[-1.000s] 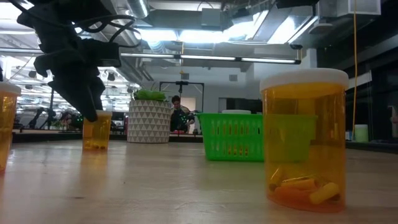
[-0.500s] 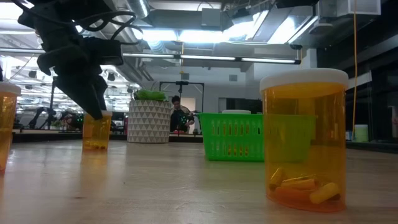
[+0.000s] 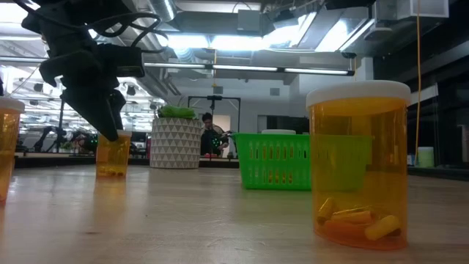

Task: Pick and place pill bottles into a basket
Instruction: Put the orange pill bottle into the green bin

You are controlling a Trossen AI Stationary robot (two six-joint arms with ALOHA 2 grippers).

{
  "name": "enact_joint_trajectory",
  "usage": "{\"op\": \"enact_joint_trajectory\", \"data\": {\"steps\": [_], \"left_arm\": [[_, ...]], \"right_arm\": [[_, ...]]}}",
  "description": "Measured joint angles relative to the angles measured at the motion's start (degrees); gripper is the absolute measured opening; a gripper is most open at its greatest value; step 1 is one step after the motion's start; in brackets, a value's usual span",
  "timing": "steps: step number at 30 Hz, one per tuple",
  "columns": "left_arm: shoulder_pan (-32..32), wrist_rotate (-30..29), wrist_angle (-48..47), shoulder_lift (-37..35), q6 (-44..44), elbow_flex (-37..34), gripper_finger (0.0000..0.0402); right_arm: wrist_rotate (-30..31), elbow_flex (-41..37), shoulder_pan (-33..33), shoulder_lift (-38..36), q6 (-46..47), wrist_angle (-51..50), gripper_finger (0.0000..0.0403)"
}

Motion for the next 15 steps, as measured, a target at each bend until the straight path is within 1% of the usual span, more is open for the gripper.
{"op": "enact_joint_trajectory", "data": {"steps": [4,9,15], "left_arm": [[0.0,0.03,0.02,0.0,0.0,0.0,0.0222],[0.0,0.0,0.39,0.0,1.14,0.18,0.0222],[0.5,-0.02,0.41,0.04,4.97,3.49,0.0223]], "right_arm": [[0.0,0.0,-0.02,0.0,-0.02,0.0,0.0287],[0.0,0.0,-0.02,0.0,-0.02,-0.01,0.0287],[0.0,0.0,0.0,0.0,0.0,0.0,0.0287]]}}
